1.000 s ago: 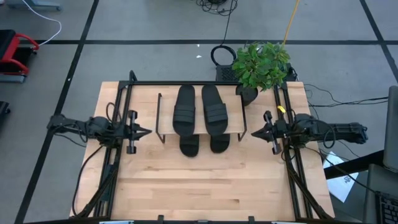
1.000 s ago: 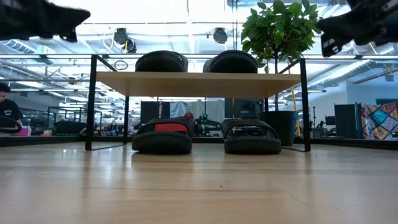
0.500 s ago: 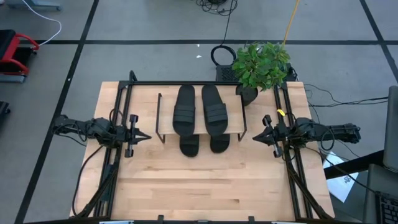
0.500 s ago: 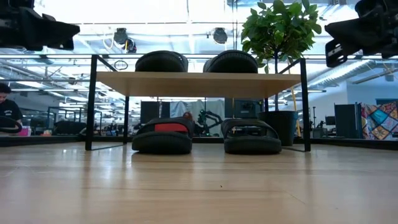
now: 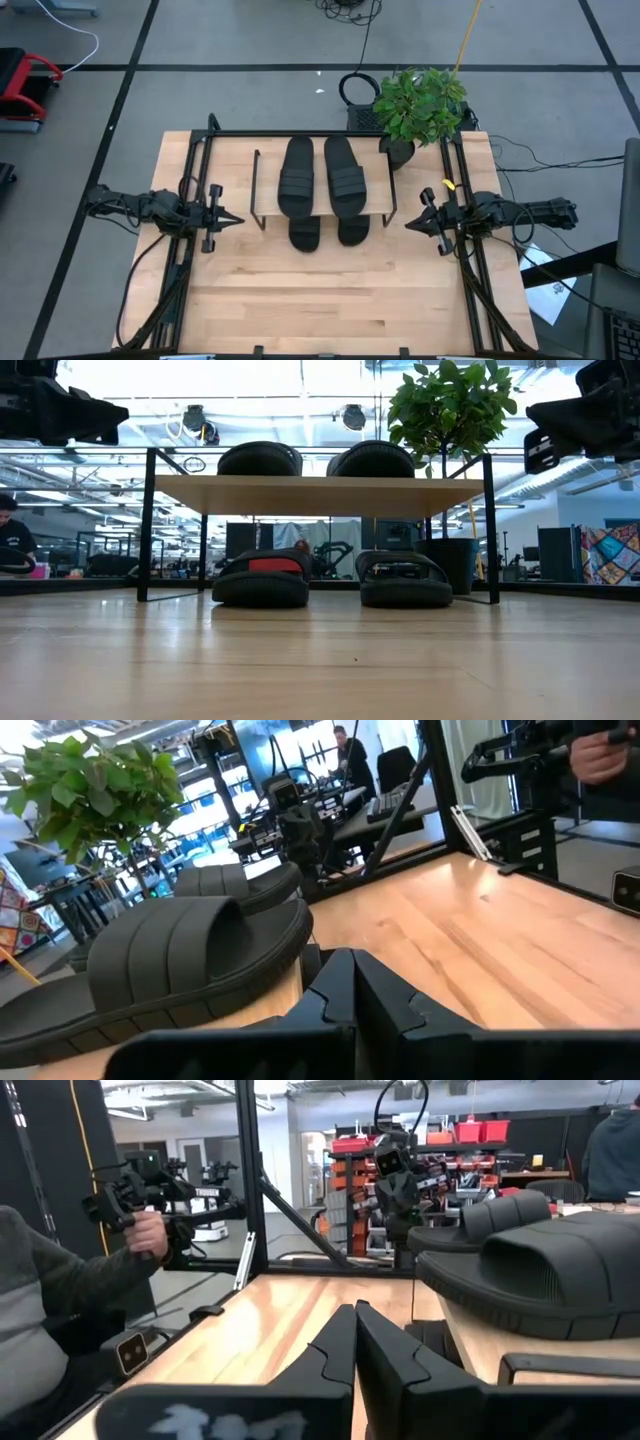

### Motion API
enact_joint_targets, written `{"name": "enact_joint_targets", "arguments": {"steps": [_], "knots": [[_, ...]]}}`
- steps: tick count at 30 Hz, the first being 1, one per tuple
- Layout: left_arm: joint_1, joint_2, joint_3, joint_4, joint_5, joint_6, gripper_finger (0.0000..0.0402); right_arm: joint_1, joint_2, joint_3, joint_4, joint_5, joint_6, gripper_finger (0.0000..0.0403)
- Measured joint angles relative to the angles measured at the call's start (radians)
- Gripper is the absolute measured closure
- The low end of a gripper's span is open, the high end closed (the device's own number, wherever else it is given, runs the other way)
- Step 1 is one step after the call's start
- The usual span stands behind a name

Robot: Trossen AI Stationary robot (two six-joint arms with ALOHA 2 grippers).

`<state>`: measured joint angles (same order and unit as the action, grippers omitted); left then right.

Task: Pick and place slides into the shelf
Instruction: Return to Home Position

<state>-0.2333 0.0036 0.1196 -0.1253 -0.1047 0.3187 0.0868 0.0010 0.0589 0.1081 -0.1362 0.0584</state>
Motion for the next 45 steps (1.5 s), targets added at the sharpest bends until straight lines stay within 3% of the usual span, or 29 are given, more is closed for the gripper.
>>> {"name": "enact_joint_targets", "arguments": {"steps": [15, 26, 37, 45], "knots": [[0.000, 0.002, 0.000, 0.001, -0.001, -0.175, 0.0381, 0.000, 0.002, -0.002, -0.008, -0.022, 0.008, 0.0403], [0.000, 0.003, 0.000, 0.001, -0.001, -0.167, 0.0400, 0.000, 0.002, -0.003, -0.008, -0.022, 0.008, 0.0403], [0.000, 0.003, 0.001, 0.002, -0.001, -0.167, 0.0374, 0.000, 0.002, -0.004, -0.008, -0.022, 0.008, 0.0403], [0.000, 0.003, 0.001, 0.002, -0.001, -0.167, 0.0386, 0.000, 0.002, -0.004, -0.008, -0.022, 0.008, 0.0403]]}}
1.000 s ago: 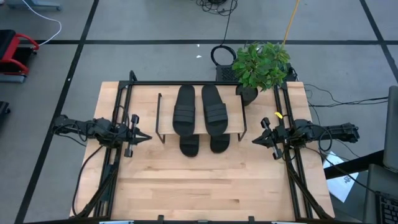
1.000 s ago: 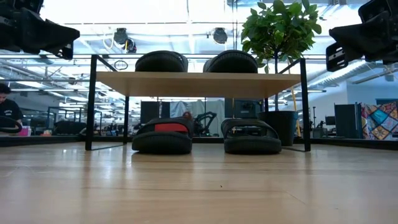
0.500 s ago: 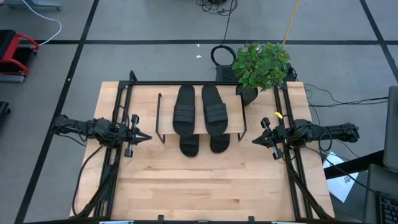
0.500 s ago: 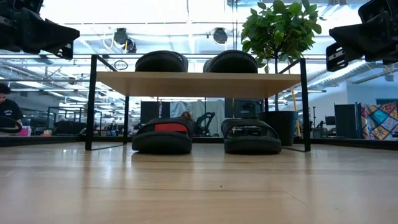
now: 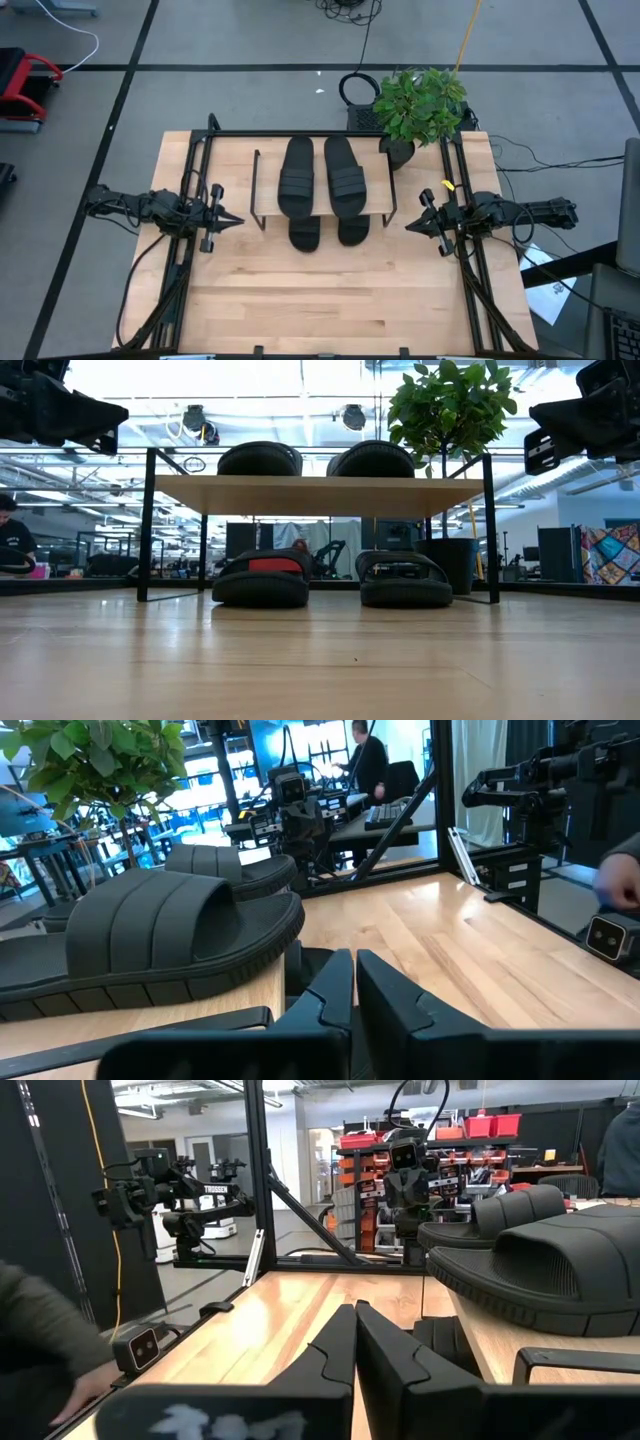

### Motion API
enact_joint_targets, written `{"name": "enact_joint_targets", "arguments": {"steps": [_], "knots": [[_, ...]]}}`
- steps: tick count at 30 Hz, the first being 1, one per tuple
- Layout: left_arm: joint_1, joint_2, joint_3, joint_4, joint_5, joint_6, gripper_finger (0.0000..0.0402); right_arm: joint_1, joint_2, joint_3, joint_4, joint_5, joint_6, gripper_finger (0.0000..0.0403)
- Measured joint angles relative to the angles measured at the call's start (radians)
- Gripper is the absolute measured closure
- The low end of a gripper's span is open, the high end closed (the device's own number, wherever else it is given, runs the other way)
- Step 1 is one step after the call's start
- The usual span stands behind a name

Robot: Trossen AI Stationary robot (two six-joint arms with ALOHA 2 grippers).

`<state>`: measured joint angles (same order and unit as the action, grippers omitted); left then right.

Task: Pick and place slides into the shelf
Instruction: Return to Home Position

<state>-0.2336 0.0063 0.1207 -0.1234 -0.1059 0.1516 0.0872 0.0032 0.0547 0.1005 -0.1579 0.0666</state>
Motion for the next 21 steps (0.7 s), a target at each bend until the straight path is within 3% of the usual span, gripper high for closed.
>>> {"name": "enact_joint_targets", "arguments": {"steps": [6, 21], "knots": [[0.000, 0.000, 0.000, 0.000, 0.000, 0.000, 0.0400, 0.000, 0.000, 0.000, 0.000, 0.000, 0.000, 0.0403], [0.000, 0.000, 0.000, 0.000, 0.000, 0.000, 0.0378, 0.000, 0.000, 0.000, 0.000, 0.000, 0.000, 0.0403]]}}
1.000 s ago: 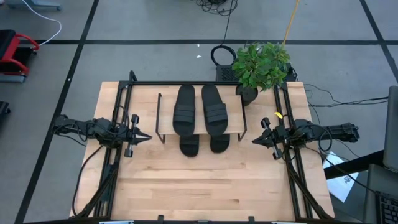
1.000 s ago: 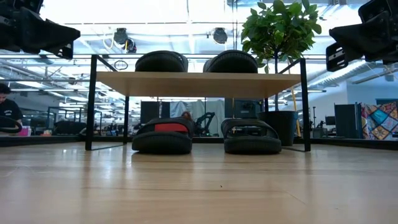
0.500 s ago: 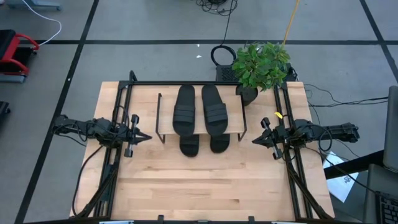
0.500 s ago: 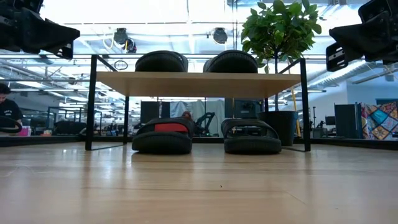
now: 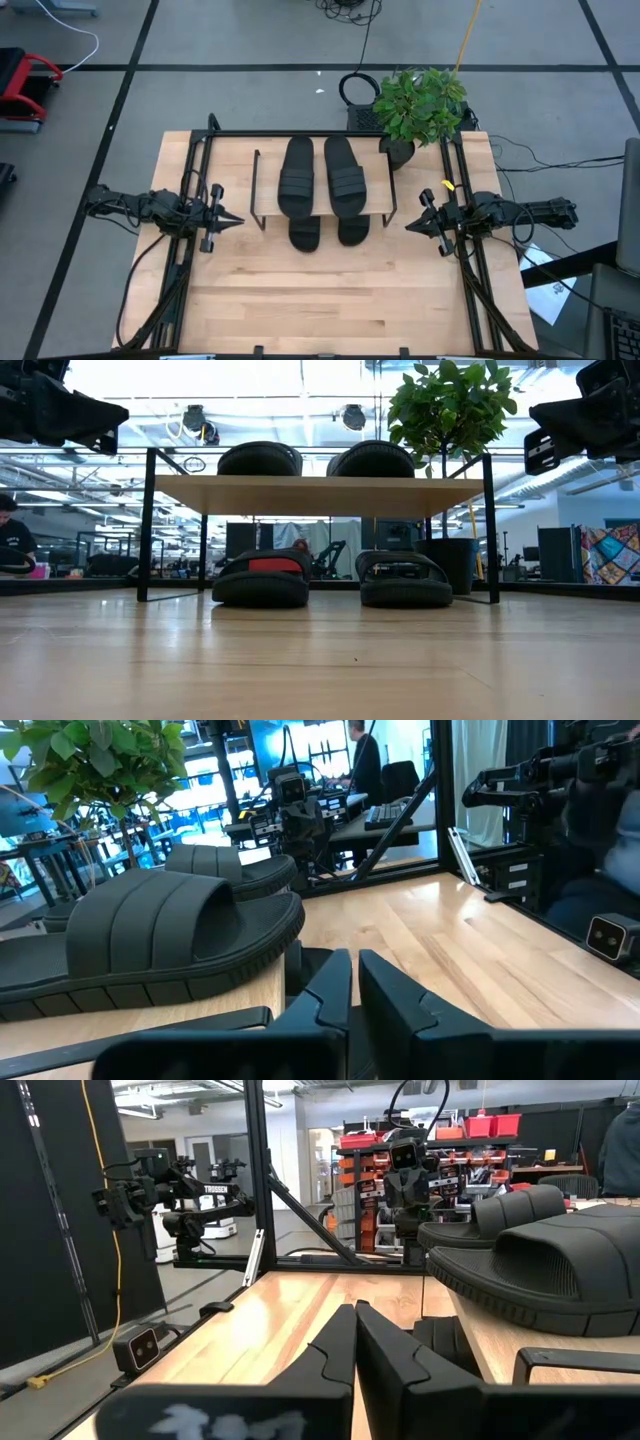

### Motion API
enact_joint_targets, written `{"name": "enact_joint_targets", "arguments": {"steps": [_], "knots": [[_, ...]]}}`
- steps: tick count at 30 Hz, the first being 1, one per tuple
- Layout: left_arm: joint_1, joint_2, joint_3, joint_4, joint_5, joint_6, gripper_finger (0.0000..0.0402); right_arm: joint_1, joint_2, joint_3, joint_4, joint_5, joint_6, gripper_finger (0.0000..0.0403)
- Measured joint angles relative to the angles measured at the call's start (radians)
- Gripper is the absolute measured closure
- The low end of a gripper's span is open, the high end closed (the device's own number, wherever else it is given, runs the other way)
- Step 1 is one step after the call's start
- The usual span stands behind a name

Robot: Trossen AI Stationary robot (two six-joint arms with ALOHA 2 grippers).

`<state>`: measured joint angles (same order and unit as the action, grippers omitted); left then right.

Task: Pick and place slides into the shelf
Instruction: Return to Home Position

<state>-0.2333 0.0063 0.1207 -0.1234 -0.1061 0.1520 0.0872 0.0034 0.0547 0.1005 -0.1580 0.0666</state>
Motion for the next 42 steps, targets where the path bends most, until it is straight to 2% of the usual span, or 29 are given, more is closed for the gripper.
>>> {"name": "enact_joint_targets", "arguments": {"steps": [9, 22, 34, 42], "knots": [[0.000, 0.000, 0.000, 0.000, 0.000, 0.000, 0.0400, 0.000, 0.000, 0.000, 0.000, 0.000, 0.000, 0.0403], [0.000, 0.000, 0.000, 0.000, 0.000, 0.000, 0.0374, 0.000, 0.000, 0.000, 0.000, 0.000, 0.000, 0.0403], [0.000, 0.000, 0.000, 0.000, 0.000, 0.000, 0.0400, 0.000, 0.000, 0.000, 0.000, 0.000, 0.000, 0.0403], [0.000, 0.000, 0.000, 0.000, 0.000, 0.000, 0.0377, 0.000, 0.000, 0.000, 0.000, 0.000, 0.000, 0.0403]]}}
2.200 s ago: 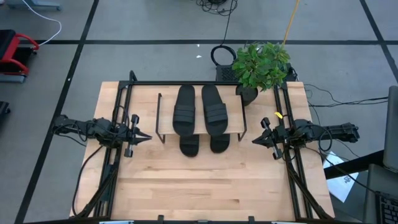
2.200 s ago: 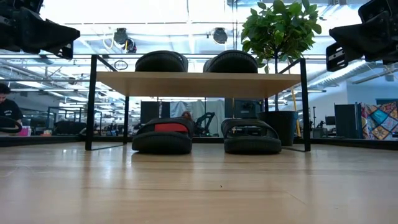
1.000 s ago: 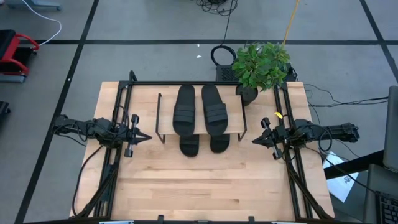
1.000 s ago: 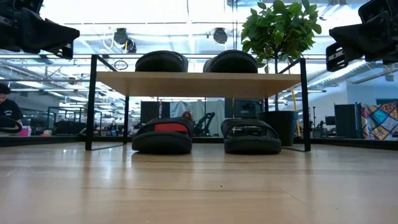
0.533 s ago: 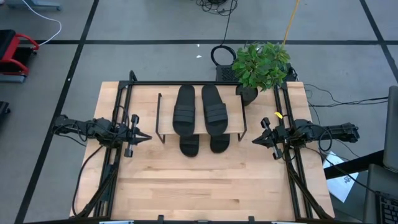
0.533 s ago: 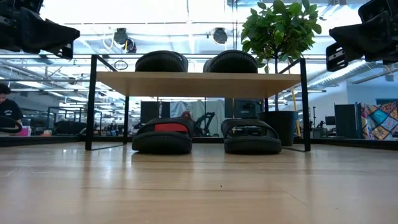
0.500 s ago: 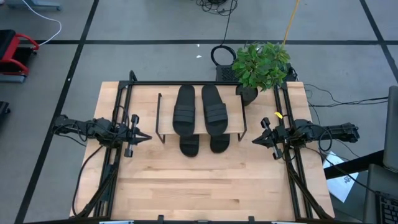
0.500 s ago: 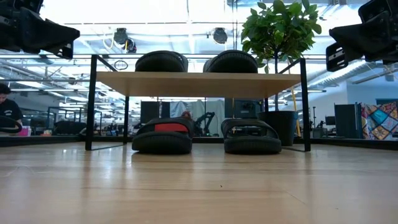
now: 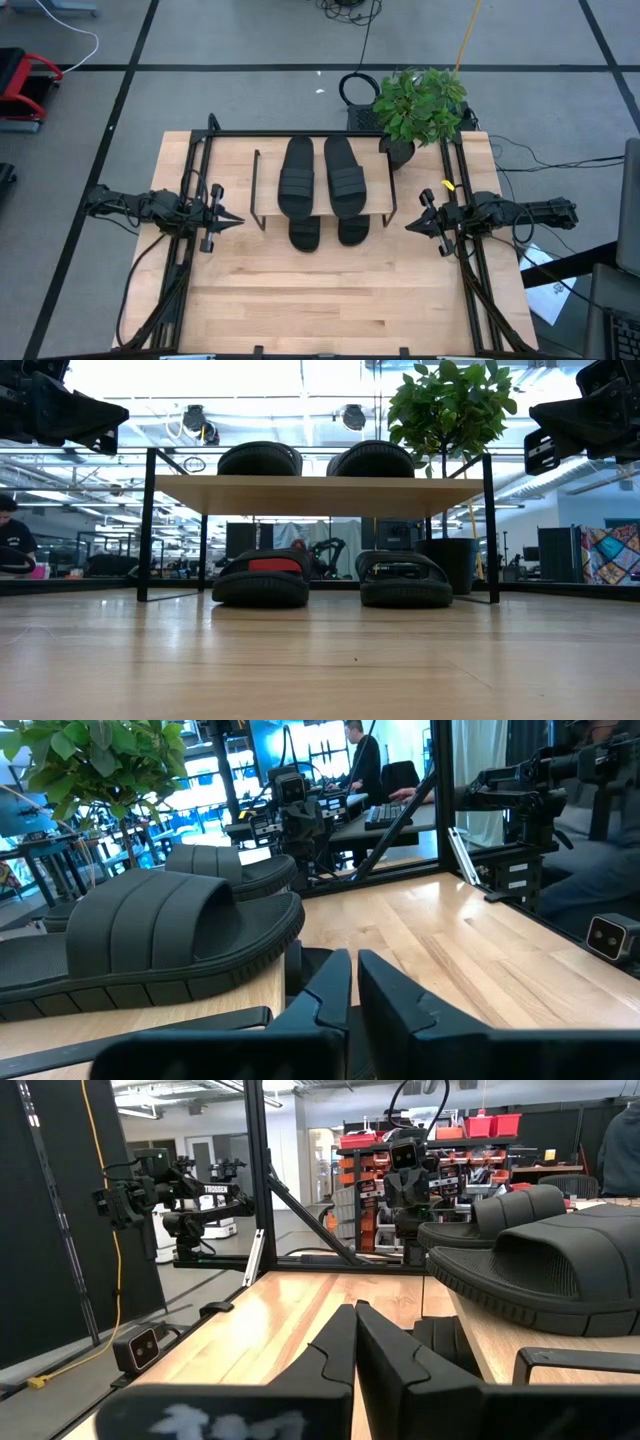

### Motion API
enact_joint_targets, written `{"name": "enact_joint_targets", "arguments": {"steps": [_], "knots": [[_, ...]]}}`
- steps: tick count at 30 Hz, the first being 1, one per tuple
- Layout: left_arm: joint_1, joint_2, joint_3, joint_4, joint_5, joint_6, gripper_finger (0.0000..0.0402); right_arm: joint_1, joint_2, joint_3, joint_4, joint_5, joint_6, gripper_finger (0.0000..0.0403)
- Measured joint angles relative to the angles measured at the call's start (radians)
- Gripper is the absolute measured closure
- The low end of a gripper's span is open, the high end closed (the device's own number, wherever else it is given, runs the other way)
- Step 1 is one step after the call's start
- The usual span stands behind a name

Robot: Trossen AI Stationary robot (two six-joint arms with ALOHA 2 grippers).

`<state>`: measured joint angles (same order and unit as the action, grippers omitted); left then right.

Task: Pick and place slides into the shelf
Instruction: Return to Home Position

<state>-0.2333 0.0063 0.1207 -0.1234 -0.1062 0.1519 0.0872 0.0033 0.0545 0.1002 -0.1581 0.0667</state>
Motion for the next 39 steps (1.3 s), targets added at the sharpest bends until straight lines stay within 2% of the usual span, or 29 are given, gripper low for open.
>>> {"name": "enact_joint_targets", "arguments": {"steps": [5, 16, 29, 39], "knots": [[0.000, 0.000, 0.000, 0.000, 0.000, 0.000, 0.0375, 0.000, 0.000, 0.000, 0.000, 0.000, 0.000, 0.0403], [0.000, 0.000, 0.000, 0.000, 0.000, 0.000, 0.0400, 0.000, 0.000, 0.000, 0.000, 0.000, 0.000, 0.0403], [0.000, 0.000, 0.000, 0.000, 0.000, 0.000, 0.0374, 0.000, 0.000, 0.000, 0.000, 0.000, 0.000, 0.0403], [0.000, 0.000, 0.000, 0.000, 0.000, 0.000, 0.0398, 0.000, 0.000, 0.000, 0.000, 0.000, 0.000, 0.0403]]}}
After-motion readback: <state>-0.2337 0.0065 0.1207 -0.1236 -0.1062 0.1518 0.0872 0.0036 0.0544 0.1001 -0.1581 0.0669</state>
